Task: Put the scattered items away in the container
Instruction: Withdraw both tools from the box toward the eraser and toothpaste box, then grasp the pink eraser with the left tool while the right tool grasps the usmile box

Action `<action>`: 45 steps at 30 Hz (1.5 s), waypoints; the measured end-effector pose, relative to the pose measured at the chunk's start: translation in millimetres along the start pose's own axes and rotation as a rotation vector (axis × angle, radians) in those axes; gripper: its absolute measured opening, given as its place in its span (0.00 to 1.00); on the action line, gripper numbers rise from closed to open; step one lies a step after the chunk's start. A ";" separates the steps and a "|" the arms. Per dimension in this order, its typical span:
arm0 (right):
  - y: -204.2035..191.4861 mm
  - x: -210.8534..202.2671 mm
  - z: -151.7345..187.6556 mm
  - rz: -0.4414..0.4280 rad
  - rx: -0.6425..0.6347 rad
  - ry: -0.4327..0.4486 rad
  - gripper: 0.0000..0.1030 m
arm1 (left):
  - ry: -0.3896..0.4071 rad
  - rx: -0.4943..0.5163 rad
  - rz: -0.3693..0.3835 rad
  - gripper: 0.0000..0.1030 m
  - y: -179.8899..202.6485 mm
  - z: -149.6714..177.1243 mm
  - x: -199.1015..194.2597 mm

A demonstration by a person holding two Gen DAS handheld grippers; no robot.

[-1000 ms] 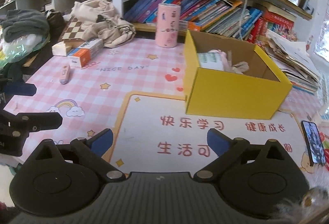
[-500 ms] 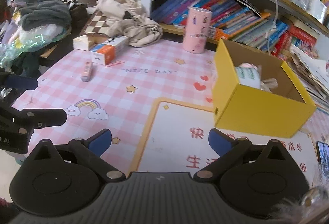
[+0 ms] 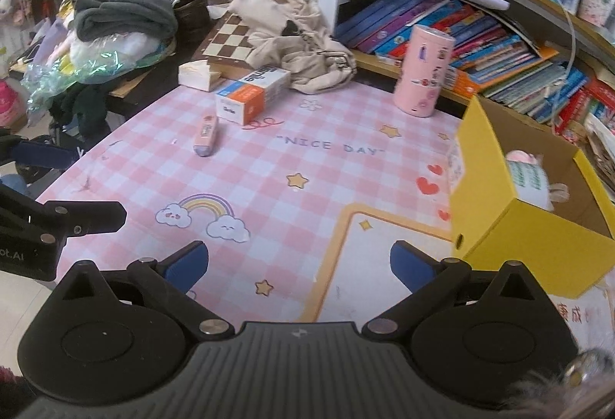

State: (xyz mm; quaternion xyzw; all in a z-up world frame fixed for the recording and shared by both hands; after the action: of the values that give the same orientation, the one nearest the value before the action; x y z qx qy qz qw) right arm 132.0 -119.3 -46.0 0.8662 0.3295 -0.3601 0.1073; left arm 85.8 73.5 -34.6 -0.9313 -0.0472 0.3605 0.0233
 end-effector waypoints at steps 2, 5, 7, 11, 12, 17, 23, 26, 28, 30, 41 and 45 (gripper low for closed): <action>0.2 6.9 -3.7 -0.014 -0.011 -0.007 0.99 | -0.010 -0.012 -0.012 0.93 -3.1 -0.8 4.9; 2.8 18.6 -11.4 -0.035 -0.015 -0.012 0.99 | -0.024 -0.018 -0.030 0.93 -6.7 -3.1 11.9; 4.7 27.3 -17.3 -0.050 -0.013 -0.015 0.99 | -0.027 -0.016 -0.043 0.93 -9.2 -6.2 15.8; 5.6 40.9 -28.1 -0.071 -0.036 -0.023 0.99 | -0.025 -0.049 -0.054 0.93 -16.7 -14.3 26.7; 6.0 44.4 -30.2 -0.075 -0.043 -0.025 0.99 | -0.025 -0.058 -0.056 0.93 -18.1 -15.8 30.3; 9.6 62.7 -38.2 -0.090 -0.056 -0.039 0.98 | -0.021 -0.077 -0.071 0.93 -22.7 -21.4 49.0; 19.1 85.3 -54.7 -0.105 -0.048 -0.046 0.98 | -0.014 -0.080 -0.093 0.92 -25.1 -34.4 74.4; 25.3 98.4 -65.0 -0.105 -0.047 -0.049 0.97 | -0.012 -0.088 -0.113 0.92 -28.4 -42.6 87.4; 29.8 107.0 -71.8 -0.112 -0.040 -0.049 0.97 | -0.013 -0.094 -0.124 0.92 -30.9 -47.8 95.0; 33.2 115.0 -77.7 -0.117 -0.043 -0.049 0.97 | -0.013 -0.096 -0.135 0.92 -32.9 -52.5 102.1; 47.1 148.8 -96.3 -0.139 -0.062 -0.061 0.98 | -0.036 -0.125 -0.173 0.92 -37.4 -69.0 146.7; 54.6 157.6 -98.1 -0.138 -0.064 -0.072 0.98 | -0.064 -0.141 -0.177 0.90 -34.9 -69.6 165.8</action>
State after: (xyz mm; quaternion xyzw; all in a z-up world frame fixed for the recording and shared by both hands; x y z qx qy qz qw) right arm 304.1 -41.5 -87.9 0.8241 0.3956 -0.3868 0.1216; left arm 252.1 124.9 -91.5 -0.9107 -0.1553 0.3826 -0.0122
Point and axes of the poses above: each gripper's, at about its wrist camera, not at the fingertips, and x roughly the way its jaws point, y to its right, z to its underside, the point moved 5 cm from there along x, roughly the way its jaws point, and after that the axes turned 11 degrees about -z, right-handed, at the moved point
